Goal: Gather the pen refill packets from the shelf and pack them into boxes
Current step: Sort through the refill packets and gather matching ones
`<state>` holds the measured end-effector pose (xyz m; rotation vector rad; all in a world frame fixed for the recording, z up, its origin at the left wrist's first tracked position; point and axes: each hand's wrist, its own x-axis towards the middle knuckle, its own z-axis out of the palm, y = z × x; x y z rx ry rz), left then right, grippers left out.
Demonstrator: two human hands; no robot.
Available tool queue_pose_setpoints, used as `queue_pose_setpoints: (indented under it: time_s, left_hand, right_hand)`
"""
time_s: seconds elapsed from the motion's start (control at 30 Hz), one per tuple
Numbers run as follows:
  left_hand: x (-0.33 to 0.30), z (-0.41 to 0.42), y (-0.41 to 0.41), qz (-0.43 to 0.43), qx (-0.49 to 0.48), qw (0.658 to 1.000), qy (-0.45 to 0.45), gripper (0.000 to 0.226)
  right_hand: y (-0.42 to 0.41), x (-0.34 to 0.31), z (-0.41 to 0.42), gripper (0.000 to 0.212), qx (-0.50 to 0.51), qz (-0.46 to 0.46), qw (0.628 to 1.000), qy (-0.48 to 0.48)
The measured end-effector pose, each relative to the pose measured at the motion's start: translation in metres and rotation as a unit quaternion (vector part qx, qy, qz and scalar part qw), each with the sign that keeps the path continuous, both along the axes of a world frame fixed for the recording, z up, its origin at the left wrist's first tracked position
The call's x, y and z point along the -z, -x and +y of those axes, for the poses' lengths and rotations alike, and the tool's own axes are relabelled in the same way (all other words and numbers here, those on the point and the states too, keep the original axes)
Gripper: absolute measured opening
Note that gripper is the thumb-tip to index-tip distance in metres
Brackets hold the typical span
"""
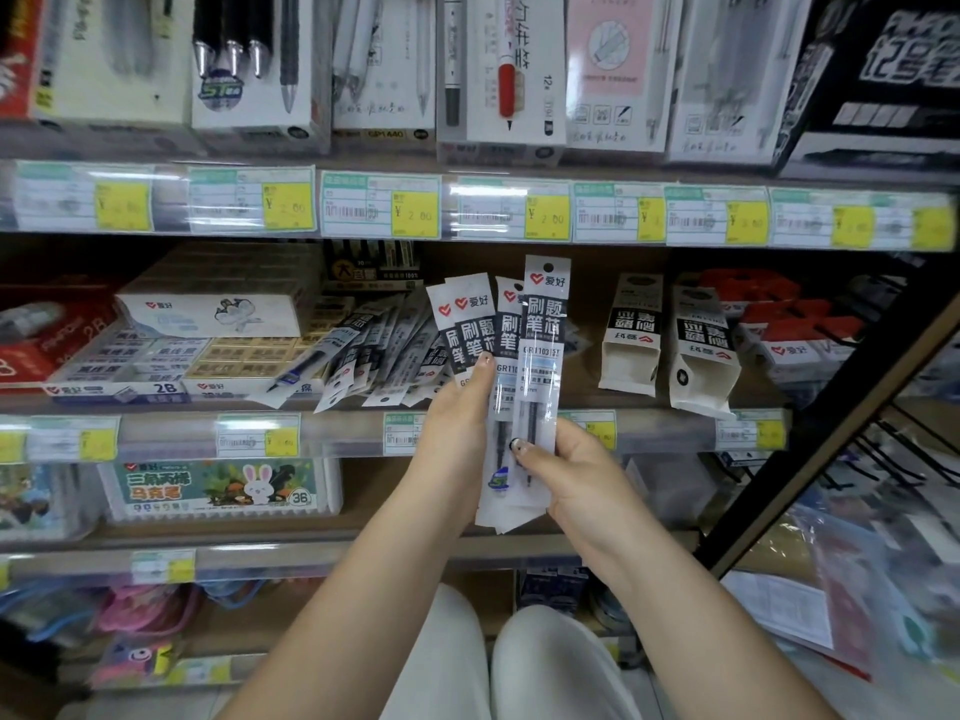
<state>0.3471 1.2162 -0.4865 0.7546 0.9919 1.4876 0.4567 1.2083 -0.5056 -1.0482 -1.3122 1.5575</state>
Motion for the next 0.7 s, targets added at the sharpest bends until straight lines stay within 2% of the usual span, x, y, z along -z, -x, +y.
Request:
queue_pose_setpoints:
  time_s: [0.1, 0.3, 0.5, 0.7]
  left_hand:
    - [0.0006, -0.0012, -0.0026, 0.020, -0.026, 0.999, -0.015, 0.020]
    - [0.0017, -0.0030, -0.0046, 0.005, -0.047, 0.999, -0.017, 0.015]
    - [-0.0009, -0.0034, -0.0051, -0.050, -0.019, 0.998, 0.020, 0.029]
    - [-0.0028, -0.0032, -0.0064, 0.013, -0.030, 0.999, -0.005, 0.026]
  right_hand:
    - [0.0025, -0.0004, -0.0010, 0.029, 0.004, -0.011, 1.000, -0.009]
    - [0.0034, -0.0015, -0.0022, 0.028, 0.008, -0.027, 0.999, -0.024]
    - [0.0021, -0.0023, -0.0003, 0.028, 0.019, -0.019, 1.000, -0.005]
    - [0.0024, -0.0023, 0.0002, 0.026, 0.020, -0.008, 1.000, 0.009]
